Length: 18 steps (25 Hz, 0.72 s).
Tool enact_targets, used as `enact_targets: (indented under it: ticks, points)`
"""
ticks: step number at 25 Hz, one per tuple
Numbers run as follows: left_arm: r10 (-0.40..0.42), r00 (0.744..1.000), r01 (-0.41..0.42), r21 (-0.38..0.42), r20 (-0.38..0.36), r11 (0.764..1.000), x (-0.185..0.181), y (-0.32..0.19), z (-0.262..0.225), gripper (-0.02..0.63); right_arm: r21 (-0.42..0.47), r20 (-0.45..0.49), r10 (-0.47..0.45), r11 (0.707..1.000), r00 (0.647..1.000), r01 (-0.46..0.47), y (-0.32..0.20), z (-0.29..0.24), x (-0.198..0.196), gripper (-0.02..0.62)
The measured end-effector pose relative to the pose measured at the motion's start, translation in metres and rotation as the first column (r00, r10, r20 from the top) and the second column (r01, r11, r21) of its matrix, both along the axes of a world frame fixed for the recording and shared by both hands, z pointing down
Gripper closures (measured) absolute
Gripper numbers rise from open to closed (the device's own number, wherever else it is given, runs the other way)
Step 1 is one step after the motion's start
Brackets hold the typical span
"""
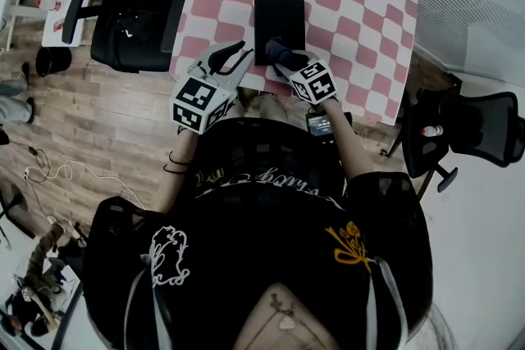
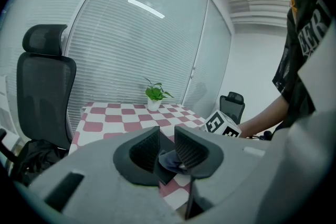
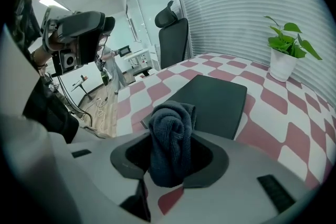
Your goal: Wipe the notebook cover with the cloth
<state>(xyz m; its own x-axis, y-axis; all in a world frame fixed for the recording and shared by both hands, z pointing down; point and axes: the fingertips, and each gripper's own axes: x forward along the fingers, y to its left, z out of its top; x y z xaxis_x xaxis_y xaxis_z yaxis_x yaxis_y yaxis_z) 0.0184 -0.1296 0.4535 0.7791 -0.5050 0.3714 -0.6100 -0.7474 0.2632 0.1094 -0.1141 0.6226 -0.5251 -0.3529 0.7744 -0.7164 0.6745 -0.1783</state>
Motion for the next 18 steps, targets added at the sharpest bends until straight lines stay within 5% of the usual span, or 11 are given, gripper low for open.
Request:
enact_targets:
  ticks: [8, 18]
  points:
    - [-0.021, 1.000, 0.021, 0.004, 0.006, 1.000, -0.006, -0.004, 0.000, 0.524, 0.024, 0.051, 0.018, 1.000, 0.999, -0.020, -0.028, -0.024, 0.014, 0.462]
    - [-0.065, 0.998, 0.065, 0.000, 0.019, 0.998, -0.010, -0.008, -0.001, 0.524, 0.088, -0.031, 0.155, 0.985, 0.987, -0.152, -0.131, -0.027, 0.065, 0.462]
